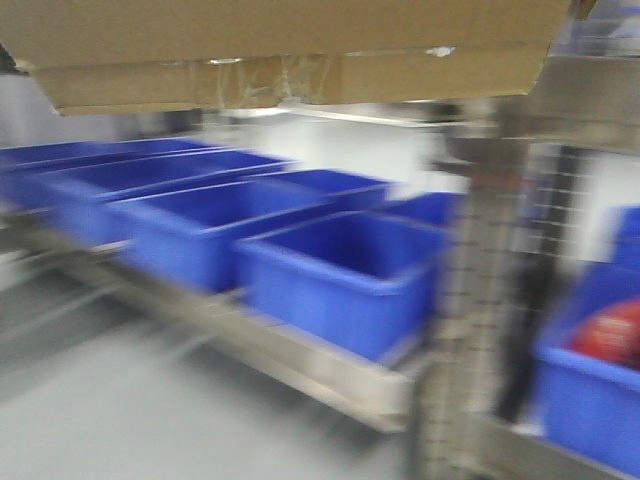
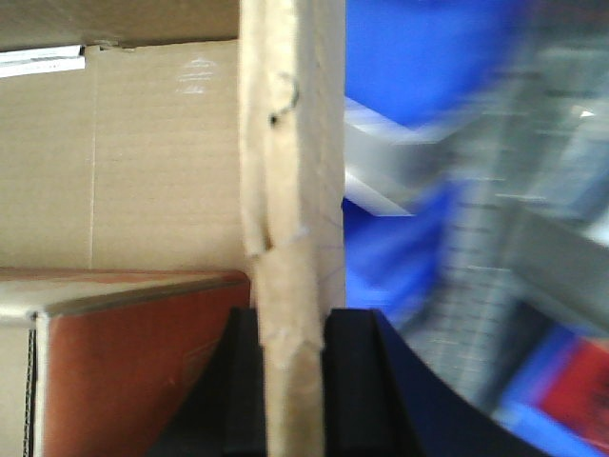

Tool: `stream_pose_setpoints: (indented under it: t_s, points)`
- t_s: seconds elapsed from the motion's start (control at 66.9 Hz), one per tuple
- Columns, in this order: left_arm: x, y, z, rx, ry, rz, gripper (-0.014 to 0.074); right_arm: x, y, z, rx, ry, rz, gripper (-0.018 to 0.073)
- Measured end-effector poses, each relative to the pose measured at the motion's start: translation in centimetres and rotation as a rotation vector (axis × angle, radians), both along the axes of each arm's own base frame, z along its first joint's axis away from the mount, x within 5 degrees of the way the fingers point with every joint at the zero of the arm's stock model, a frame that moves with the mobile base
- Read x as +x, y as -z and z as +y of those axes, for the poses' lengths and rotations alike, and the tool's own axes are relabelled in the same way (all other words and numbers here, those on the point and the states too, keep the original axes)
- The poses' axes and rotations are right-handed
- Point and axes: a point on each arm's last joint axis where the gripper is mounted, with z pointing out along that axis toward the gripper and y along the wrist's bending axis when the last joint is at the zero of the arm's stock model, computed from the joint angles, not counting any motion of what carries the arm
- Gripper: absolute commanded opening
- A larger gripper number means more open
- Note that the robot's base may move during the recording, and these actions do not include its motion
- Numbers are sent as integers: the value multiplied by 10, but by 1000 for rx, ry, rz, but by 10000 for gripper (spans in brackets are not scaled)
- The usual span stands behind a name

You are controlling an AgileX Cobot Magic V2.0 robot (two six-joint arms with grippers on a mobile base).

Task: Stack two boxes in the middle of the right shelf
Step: 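Drive the base to the steel shelf with blue bins, then lower the box stack onto the middle shelf level and push it in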

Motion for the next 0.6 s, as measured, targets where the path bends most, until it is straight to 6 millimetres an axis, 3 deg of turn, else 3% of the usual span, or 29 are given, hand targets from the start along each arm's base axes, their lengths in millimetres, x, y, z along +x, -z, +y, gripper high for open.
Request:
stream_pose_setpoints:
  t_s: [0.598]
  points:
    - [0, 0, 0, -3, 3, -4, -111, 0, 0, -1, -2, 3, -2, -162]
